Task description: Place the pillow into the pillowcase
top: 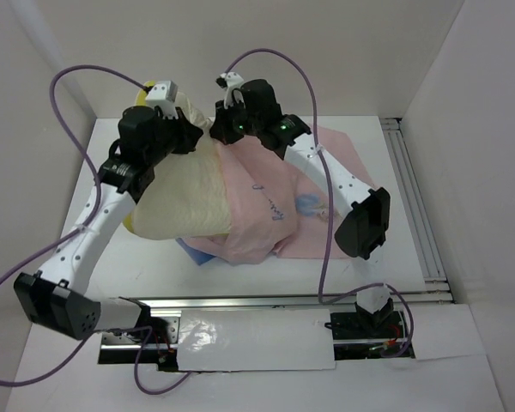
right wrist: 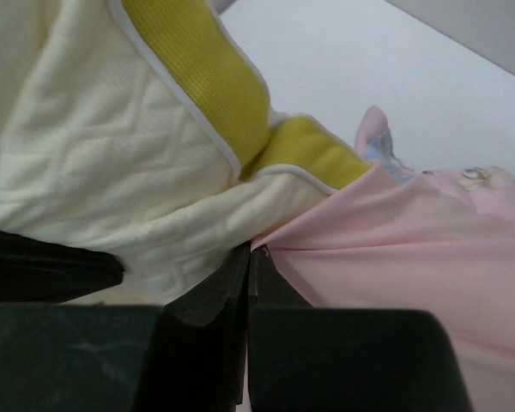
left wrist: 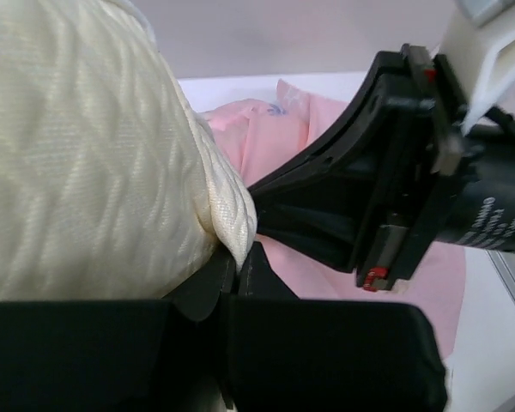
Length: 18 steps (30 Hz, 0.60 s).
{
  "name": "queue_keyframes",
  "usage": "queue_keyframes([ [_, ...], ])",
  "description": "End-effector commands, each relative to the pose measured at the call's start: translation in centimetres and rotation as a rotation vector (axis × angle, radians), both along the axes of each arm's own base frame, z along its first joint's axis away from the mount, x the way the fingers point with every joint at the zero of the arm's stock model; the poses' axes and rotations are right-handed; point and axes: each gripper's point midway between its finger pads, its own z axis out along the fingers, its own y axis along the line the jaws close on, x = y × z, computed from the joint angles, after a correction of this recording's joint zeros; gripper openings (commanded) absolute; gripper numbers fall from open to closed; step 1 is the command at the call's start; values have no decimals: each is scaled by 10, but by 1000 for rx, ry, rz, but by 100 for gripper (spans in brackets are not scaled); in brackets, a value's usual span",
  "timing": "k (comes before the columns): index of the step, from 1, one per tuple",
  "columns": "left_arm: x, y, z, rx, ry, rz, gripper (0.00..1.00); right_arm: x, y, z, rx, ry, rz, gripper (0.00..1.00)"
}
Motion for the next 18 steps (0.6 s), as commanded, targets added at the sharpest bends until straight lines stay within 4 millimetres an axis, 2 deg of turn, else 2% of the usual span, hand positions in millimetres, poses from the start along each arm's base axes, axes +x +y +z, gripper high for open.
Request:
queue_keyframes([
  [1, -18, -22, 74, -126, -277, -73, 0, -86, 30, 124, 243, -177, 263, 0],
  [2, -16, -16, 51, -120, -240, -31, 0, -83, 30, 119, 235, -168, 253, 0],
  [3, -20, -9, 46, -139, -234, 8, 0, -86, 28, 118, 239, -159, 251, 0],
  [4, -19, -3, 31, -146, -208, 46, 0, -88, 27, 122, 249, -158, 250, 0],
  [5, -15, 5, -4, -157, -152, 110, 0, -94, 29, 122, 258, -143, 282, 0],
  [6, -14, 5, -21, -173, -124, 127, 0, -95, 32, 116, 258, -123, 295, 0],
  [7, -12, 8, -58, -170, -62, 137, 0, -95, 34, 112, 254, -113, 308, 0],
  [8, -14, 0, -67, -224, -35, 110, 0, -98, 38, 110, 261, -96, 331, 0],
  [9, -9, -1, -66, -262, -63, 103, 0, -97, 41, 113, 274, -87, 339, 0],
  [10, -5, -6, -80, -272, -46, 88, 0, -92, 48, 94, 254, -51, 350, 0],
  [11, -5, -11, -92, -296, -22, 75, 0, -91, 53, 86, 258, -14, 356, 0],
  [12, -2, -13, -90, -304, -38, 64, 0, -92, 58, 74, 249, 12, 382, 0],
  [13, 0, -19, -88, -314, -64, 49, 0, -86, 66, 50, 230, 60, 386, 0],
  [15, 6, -23, -95, -313, -63, 57, 0, -78, 72, 24, 209, 122, 363, 0],
  [16, 7, -26, -95, -306, -77, 57, 0, -71, 78, 0, 186, 158, 357, 0],
  [18, 13, -26, -104, -285, -61, 82, 0, -58, 77, -28, 149, 207, 321, 0],
])
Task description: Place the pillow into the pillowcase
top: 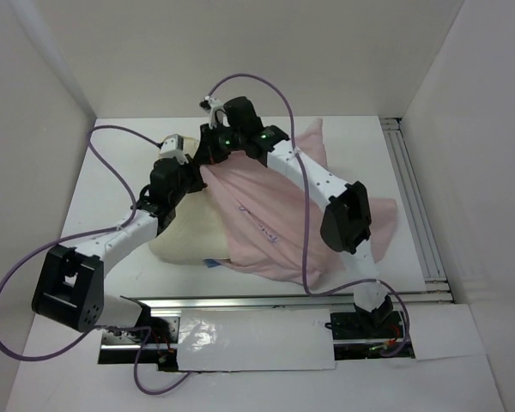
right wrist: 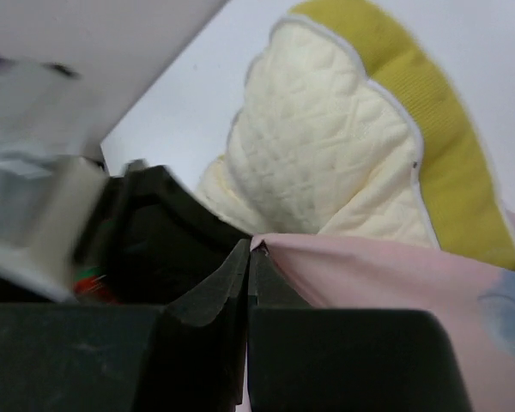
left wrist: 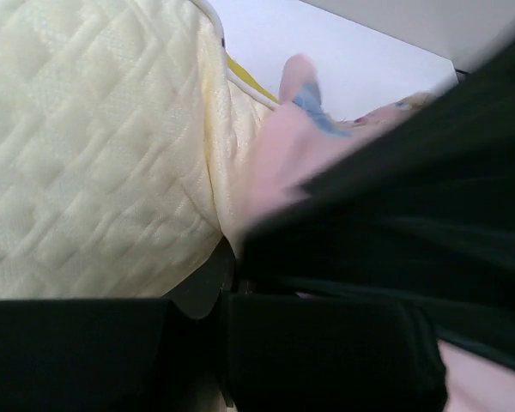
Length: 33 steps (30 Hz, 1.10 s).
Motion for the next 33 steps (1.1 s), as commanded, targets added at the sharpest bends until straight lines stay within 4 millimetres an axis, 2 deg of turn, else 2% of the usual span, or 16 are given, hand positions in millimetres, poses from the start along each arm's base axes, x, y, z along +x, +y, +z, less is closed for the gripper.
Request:
queue_keyframes([
  [1, 8, -34, 63, -112, -196, -80, 0, -7, 29, 0, 78, 17, 91, 0],
  [4, 15, -35, 48, -97, -158, -70, 0, 14, 22, -39, 46, 93, 63, 0],
  [9, 23, -33, 35, -97, -101, -35, 0, 27, 18, -56, 22, 118, 16, 6],
  [11, 25, -30, 30, -107, -71, -5, 0, 34, 14, -71, 1, 140, -3, 16],
  [14, 29, -23, 12, -107, 18, 45, 0, 40, 9, -72, -7, 151, -16, 43],
  [16, 33, -18, 4, -105, 76, 76, 1, 47, -3, -72, -20, 158, -34, 54],
  [20, 26, -3, -23, -48, 210, 116, 50, 50, -28, -69, -56, 161, -82, 87],
  [21, 22, -2, -29, -38, 237, 118, 56, 50, -38, -54, -49, 146, -103, 100],
  [22, 23, 3, -26, -20, 223, 117, 64, 51, -44, -50, -63, 124, -128, 100],
  [23, 17, 5, -23, -4, 228, 113, 100, 47, -57, -44, -82, 118, -152, 100],
  [26, 9, 15, -18, 30, 231, 139, 100, 46, -81, -41, -135, 95, -231, 100],
  [28, 4, 20, -4, 49, 210, 141, 100, 35, -95, -19, -128, 62, -263, 100],
  [29, -1, 24, -2, 77, 217, 143, 100, 34, -112, -38, -181, 91, -313, 100],
  [31, -8, 27, 10, 91, 206, 136, 100, 18, -131, -21, -185, 62, -356, 100],
  [32, -13, 27, 9, 101, 217, 124, 100, 19, -148, -25, -217, 52, -421, 100],
  [33, -19, 25, 8, 108, 232, 113, 100, 5, -162, -54, -279, 90, -430, 100],
])
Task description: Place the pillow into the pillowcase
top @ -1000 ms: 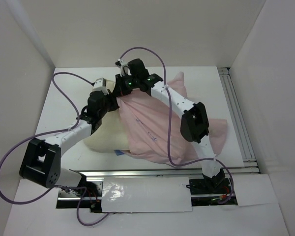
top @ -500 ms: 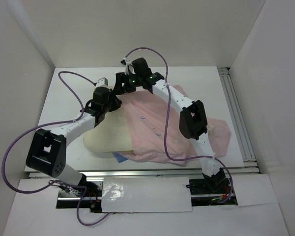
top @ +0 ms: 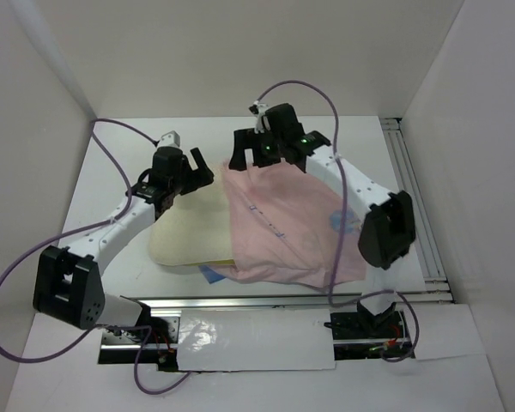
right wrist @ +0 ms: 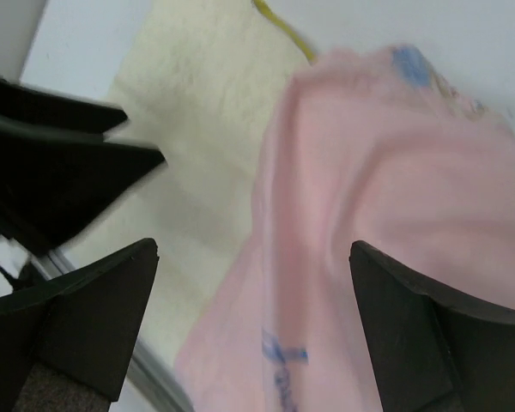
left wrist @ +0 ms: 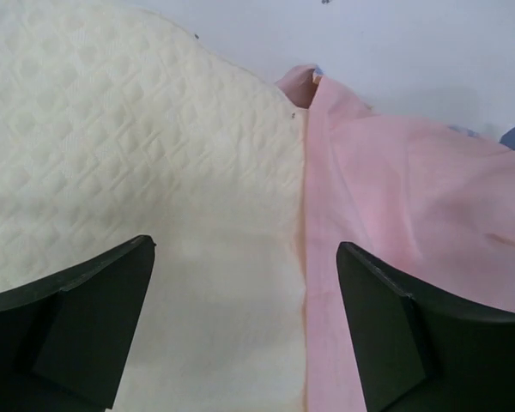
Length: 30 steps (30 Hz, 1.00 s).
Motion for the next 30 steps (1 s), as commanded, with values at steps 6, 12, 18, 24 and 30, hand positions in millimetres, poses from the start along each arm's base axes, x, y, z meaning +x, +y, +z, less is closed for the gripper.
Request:
queue_keyframes([
  [6, -47, -4, -1, 93, 81, -102, 100, -115, -109, -40, -220, 93, -147, 100],
  [12, -68, -19, -25, 164, 175, -177, 100, -140, -125, -80, -204, 122, -188, 100],
  [18, -70, -26, -17, 167, 170, -195, 100, -61, -133, -103, -266, 35, -313, 100],
  [24, -86, -30, -12, 252, 196, -287, 100, 43, -154, -137, -275, -3, -419, 100],
  [30, -102, -54, -24, 356, 152, -448, 100, 124, -145, -98, -160, -86, -351, 100],
])
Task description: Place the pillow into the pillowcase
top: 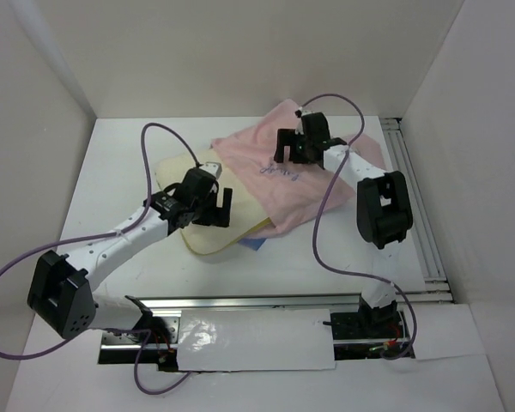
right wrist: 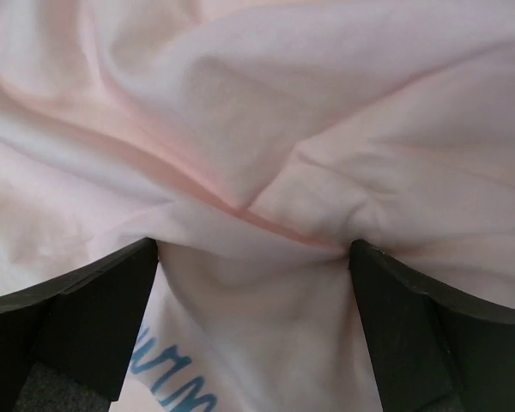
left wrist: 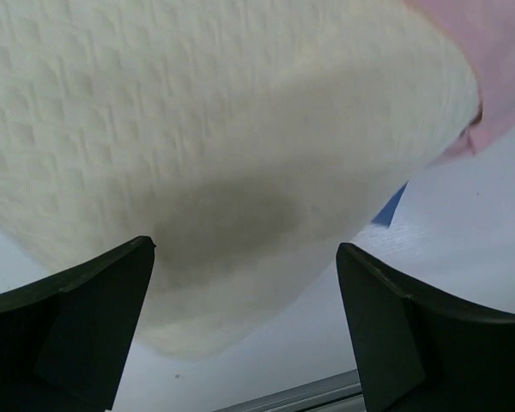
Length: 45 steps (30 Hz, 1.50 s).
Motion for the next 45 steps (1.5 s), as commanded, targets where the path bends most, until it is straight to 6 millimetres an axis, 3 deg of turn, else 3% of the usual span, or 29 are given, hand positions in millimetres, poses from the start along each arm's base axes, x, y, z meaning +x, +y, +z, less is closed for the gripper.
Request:
queue_keyframes([
  [1, -2, -10, 6, 79, -82, -142, 100, 33, 3, 27, 4, -103, 78, 100],
  [2, -5, -10, 2, 112, -88, -153, 100, 39, 6, 38, 9, -123, 93, 100],
  [5, -1, -19, 4, 152, -138, -210, 100, 27, 11, 51, 23, -119, 145, 100],
  [6, 0, -23, 4, 160, -153, -234, 100, 22, 11, 65, 34, -140, 153, 100],
  [8, 7, -38, 11, 143, -209, -304, 100, 5, 10, 65, 42, -116, 169, 100],
  [10, 10, -49, 7, 135, -218, -367, 100, -12, 7, 88, 68, -135, 165, 100],
  [11, 12, -51, 4, 136, -217, -368, 100, -27, 8, 79, 62, -102, 175, 100],
  [12, 11, -58, -4, 142, -205, -402, 100, -38, 5, 100, 71, -142, 176, 100],
  [13, 11, -59, -10, 148, -193, -417, 100, -46, 2, 104, 85, -137, 153, 100],
  [14, 11, -63, -14, 157, -194, -436, 100, -59, -3, 92, 74, -110, 145, 100],
  [15, 13, -64, -18, 160, -189, -436, 100, -70, -8, 110, 86, -142, 128, 100],
  [18, 7, -79, -35, 128, -144, -496, 100, -95, -17, 116, 96, -150, 107, 100],
  [22, 10, -95, -48, 97, -139, -519, 99, -130, -25, 100, 78, -73, 100, 100],
  [23, 14, -96, -49, 105, -139, -511, 94, -135, -25, 97, 83, -64, 108, 100],
  [24, 14, -100, -61, 110, -108, -523, 83, -150, -21, 79, 70, -14, 128, 100],
  [26, 17, -102, -68, 121, -87, -525, 23, -167, -13, 70, 73, -8, 183, 100],
  [27, 17, -98, -76, 130, -59, -485, 0, -182, -8, 49, 54, 37, 217, 100],
  [29, 21, -97, -81, 148, -46, -459, 0, -191, -10, 37, 12, 57, 207, 100],
  [34, 33, -91, -54, 105, -109, -301, 0, -197, -34, -5, -162, 123, 100, 100],
  [37, 36, -96, -21, 24, -185, -269, 0, -190, -32, -16, -167, 115, 71, 100],
  [43, 22, -113, 41, -173, -327, -348, 0, -151, -15, -20, -137, 35, 60, 95],
  [45, 20, -112, 43, -180, -322, -342, 0, -143, -13, -26, -148, 28, 60, 94],
])
